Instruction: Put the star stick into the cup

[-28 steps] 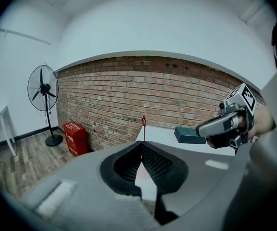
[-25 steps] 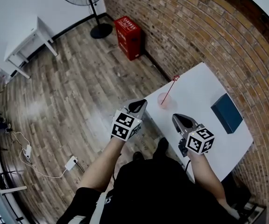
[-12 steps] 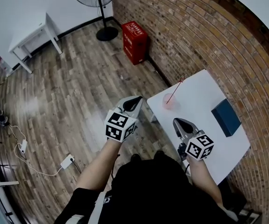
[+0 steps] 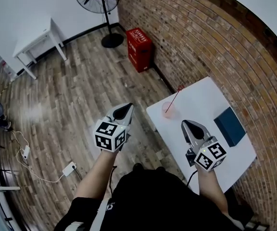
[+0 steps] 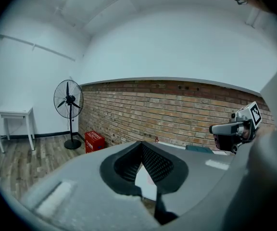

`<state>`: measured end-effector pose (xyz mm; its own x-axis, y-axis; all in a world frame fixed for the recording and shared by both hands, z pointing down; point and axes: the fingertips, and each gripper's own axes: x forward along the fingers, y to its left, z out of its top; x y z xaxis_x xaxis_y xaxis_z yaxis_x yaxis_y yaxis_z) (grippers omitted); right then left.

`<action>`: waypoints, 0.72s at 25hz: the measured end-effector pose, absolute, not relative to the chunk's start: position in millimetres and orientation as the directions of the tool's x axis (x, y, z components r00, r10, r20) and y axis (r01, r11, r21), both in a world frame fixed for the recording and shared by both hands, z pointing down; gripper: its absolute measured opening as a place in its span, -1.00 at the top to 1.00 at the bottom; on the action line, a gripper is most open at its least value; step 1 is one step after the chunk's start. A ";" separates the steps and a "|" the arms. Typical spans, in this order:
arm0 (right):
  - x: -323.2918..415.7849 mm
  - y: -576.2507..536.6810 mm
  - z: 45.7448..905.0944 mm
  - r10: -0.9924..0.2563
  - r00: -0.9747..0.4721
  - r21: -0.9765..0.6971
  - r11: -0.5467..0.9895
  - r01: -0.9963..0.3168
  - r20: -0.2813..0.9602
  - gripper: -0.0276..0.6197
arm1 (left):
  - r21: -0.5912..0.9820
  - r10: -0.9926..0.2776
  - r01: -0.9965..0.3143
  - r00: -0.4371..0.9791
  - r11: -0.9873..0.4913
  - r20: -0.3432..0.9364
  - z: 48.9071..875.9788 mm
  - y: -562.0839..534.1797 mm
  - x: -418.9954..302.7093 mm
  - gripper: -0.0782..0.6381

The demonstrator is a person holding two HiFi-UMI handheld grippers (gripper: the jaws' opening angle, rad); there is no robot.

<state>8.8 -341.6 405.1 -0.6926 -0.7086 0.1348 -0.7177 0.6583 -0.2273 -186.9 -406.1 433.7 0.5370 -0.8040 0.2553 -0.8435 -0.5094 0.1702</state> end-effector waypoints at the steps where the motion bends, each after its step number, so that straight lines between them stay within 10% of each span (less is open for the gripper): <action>1: 16.4 -339.4 399.1 -0.706 -0.698 -0.221 0.666 -0.712 0.121 0.92 | 0.172 -0.806 -0.845 0.535 -0.507 0.252 431.6 -405.2 -181.7 0.77; 18: 71.2 -341.8 384.6 -0.733 -0.680 -0.115 0.674 -0.729 0.019 0.92 | 0.148 -0.829 -0.864 0.504 -0.481 0.243 419.4 -405.2 -136.3 0.77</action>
